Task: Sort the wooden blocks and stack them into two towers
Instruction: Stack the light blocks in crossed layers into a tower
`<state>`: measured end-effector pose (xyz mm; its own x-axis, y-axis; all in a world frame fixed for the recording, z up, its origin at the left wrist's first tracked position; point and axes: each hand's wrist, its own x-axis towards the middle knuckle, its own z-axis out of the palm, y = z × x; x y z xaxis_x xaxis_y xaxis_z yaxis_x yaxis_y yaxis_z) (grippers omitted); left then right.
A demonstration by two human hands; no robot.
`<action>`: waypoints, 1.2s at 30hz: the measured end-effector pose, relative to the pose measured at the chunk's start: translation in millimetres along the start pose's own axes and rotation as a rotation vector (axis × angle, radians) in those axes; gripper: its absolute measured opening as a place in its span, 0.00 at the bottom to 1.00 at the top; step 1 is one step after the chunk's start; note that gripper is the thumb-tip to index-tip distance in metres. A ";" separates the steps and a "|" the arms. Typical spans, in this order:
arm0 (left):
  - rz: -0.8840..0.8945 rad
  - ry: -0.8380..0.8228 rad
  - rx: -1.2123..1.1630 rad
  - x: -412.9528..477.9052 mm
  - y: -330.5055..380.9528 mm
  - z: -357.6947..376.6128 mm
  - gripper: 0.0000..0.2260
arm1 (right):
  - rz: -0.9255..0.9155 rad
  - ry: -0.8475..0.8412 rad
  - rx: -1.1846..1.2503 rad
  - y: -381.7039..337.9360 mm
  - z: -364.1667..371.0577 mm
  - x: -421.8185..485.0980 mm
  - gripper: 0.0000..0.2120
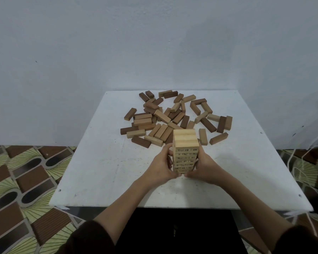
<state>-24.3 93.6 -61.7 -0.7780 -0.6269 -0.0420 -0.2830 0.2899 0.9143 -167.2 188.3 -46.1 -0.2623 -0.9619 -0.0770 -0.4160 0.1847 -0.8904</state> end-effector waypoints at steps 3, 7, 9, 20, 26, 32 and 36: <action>0.027 -0.051 -0.005 6.2 4.0 14.5 0.34 | -0.001 0.018 0.005 9.5 -13.3 -8.5 0.42; 0.066 -0.089 -0.005 18.0 11.5 36.5 0.33 | 0.015 0.049 0.012 26.3 -34.9 -22.8 0.43; 0.078 -0.107 -0.008 25.3 15.7 47.9 0.32 | 0.026 0.057 -0.012 35.1 -46.4 -27.4 0.44; 0.082 -0.210 -0.069 66.6 56.8 124.8 0.33 | 0.087 0.174 -0.137 87.4 -124.4 -54.0 0.40; 0.073 -0.205 -0.027 89.1 74.0 152.3 0.29 | 0.152 0.210 -0.144 109.4 -156.9 -52.0 0.41; 0.070 -0.155 -0.004 106.8 75.9 169.2 0.34 | 0.150 0.213 -0.139 117.0 -177.4 -43.8 0.39; 0.067 -0.125 0.050 108.0 75.2 174.7 0.40 | 0.172 0.220 -0.116 123.5 -186.9 -36.3 0.37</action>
<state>-227.6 174.1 -67.8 -0.8587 -0.5114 -0.0344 -0.2538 0.3658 0.8954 -371.8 283.7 -69.5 -0.5145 -0.8501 -0.1124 -0.4424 0.3754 -0.8145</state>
